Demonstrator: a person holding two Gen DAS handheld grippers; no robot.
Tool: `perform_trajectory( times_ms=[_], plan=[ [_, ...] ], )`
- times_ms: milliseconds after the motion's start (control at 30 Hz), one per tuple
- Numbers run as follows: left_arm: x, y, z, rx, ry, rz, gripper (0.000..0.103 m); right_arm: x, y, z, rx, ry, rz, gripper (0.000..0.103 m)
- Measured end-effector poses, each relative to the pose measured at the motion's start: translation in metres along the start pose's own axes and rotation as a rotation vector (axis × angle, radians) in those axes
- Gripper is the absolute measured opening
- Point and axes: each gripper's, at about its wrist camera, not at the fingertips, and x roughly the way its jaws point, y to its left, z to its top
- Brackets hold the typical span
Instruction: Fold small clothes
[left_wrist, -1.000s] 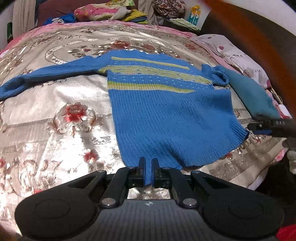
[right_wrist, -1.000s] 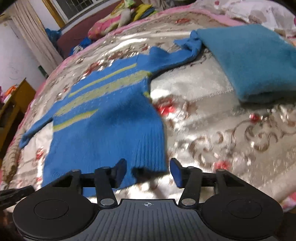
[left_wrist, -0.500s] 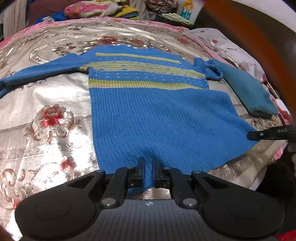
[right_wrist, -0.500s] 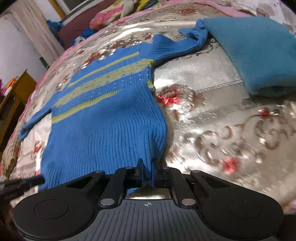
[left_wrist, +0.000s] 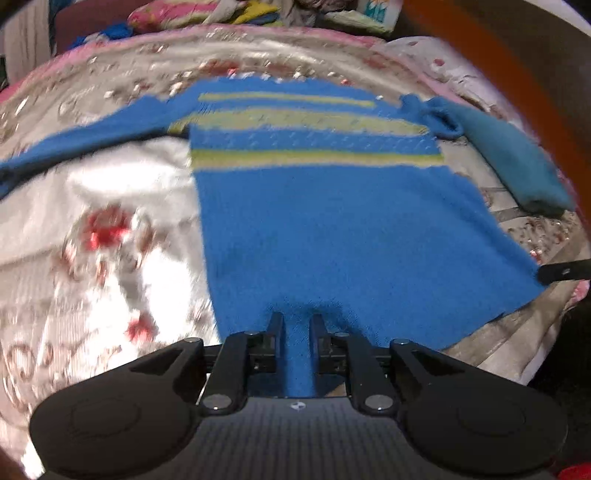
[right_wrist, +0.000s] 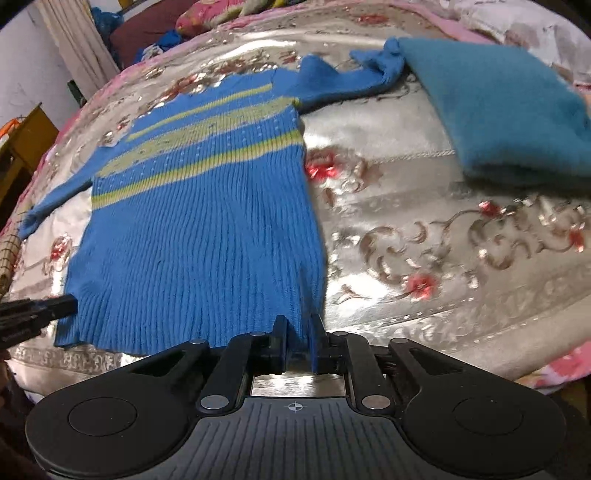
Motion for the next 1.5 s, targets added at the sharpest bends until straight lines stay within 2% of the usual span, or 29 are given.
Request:
perform_trajectory(
  times_ms=[200, 367, 433, 667, 833, 967, 1033, 1167, 1267, 1333, 1500],
  plan=[
    [-0.011, 0.005, -0.003, -0.036, -0.023, -0.026, 0.02, -0.015, -0.004, 0.006, 0.025, -0.065, -0.023, 0.015],
    [-0.025, -0.002, 0.006, -0.031, -0.095, -0.044, 0.02, -0.012, 0.016, 0.006, -0.003, -0.106, -0.002, 0.015],
    [-0.025, -0.004, 0.007, -0.036, -0.107, -0.051, 0.021, -0.004, 0.024, 0.003, -0.013, -0.089, 0.006, 0.015],
    [-0.007, -0.01, -0.004, -0.059, -0.037, -0.035, 0.021, 0.016, 0.036, -0.005, -0.042, 0.001, -0.035, 0.015],
    [-0.01, -0.013, -0.003, -0.072, -0.032, -0.03, 0.021, -0.003, 0.05, 0.006, -0.114, -0.072, -0.025, 0.015],
    [-0.013, -0.019, 0.012, -0.065, -0.052, -0.04, 0.023, -0.005, 0.052, 0.022, -0.109, -0.112, -0.006, 0.015],
    [-0.01, -0.023, 0.02, -0.064, -0.058, -0.058, 0.033, -0.001, 0.051, 0.027, -0.1, -0.115, 0.007, 0.015],
    [0.003, -0.029, 0.023, -0.051, -0.035, -0.071, 0.034, 0.016, 0.049, 0.027, -0.092, -0.078, 0.01, 0.015],
    [0.015, -0.031, 0.017, -0.035, 0.019, -0.061, 0.034, 0.033, 0.045, 0.019, -0.075, -0.015, 0.009, 0.015],
    [0.015, -0.032, 0.015, -0.018, 0.015, -0.063, 0.036, 0.043, 0.04, 0.015, -0.048, 0.027, 0.021, 0.015],
    [0.012, -0.032, 0.022, -0.05, 0.017, -0.078, 0.037, 0.042, 0.036, 0.015, -0.011, 0.008, 0.056, 0.015]
  ],
)
